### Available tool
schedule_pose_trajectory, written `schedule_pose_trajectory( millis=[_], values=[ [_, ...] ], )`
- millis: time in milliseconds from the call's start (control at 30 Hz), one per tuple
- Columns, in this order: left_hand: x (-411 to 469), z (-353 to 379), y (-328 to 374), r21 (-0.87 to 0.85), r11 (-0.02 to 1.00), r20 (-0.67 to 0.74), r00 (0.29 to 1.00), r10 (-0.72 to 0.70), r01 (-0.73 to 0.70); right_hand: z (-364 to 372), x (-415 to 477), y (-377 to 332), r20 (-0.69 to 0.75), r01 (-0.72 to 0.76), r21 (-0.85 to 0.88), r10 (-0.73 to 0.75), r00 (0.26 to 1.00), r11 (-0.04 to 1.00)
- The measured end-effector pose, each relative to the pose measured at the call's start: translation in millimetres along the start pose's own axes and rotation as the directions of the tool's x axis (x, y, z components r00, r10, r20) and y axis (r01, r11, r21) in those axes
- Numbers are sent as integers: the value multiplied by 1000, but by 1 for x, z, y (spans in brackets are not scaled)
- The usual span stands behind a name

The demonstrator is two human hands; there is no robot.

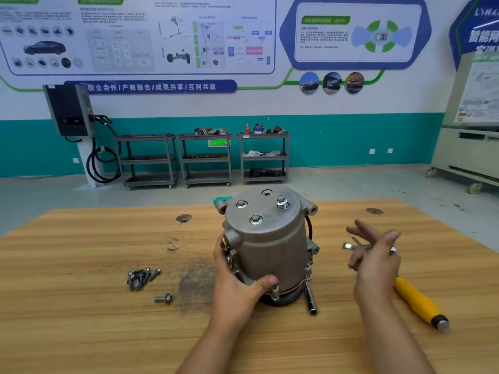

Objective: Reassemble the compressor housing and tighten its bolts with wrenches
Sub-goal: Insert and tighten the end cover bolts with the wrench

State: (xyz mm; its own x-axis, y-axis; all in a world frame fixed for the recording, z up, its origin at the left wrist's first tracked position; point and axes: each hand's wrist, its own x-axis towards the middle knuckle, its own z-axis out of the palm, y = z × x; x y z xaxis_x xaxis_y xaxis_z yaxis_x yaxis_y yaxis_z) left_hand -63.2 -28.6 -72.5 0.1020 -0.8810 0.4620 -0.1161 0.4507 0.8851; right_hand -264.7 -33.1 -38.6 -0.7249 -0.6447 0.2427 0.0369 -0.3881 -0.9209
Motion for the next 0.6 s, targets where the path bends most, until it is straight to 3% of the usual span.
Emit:
schedule_pose_trajectory(
  millis=[200,333,500,600],
  values=[
    [3,0,-8,-4,999,43,998,-37,37,-8,15,-34,170,60,157,-87,982,986],
    [3,-2,-9,8,998,43,997,-59,59,-7,19,-57,337,-7,315,-105,936,949],
    [3,-1,-12,34,998,49,997,-53,52,-7,14,-79,444,-55,436,-161,881,898],
    [3,0,-12,39,999,74,997,-26,23,-4,13,-94,498,61,434,-296,815,899]
  ],
)
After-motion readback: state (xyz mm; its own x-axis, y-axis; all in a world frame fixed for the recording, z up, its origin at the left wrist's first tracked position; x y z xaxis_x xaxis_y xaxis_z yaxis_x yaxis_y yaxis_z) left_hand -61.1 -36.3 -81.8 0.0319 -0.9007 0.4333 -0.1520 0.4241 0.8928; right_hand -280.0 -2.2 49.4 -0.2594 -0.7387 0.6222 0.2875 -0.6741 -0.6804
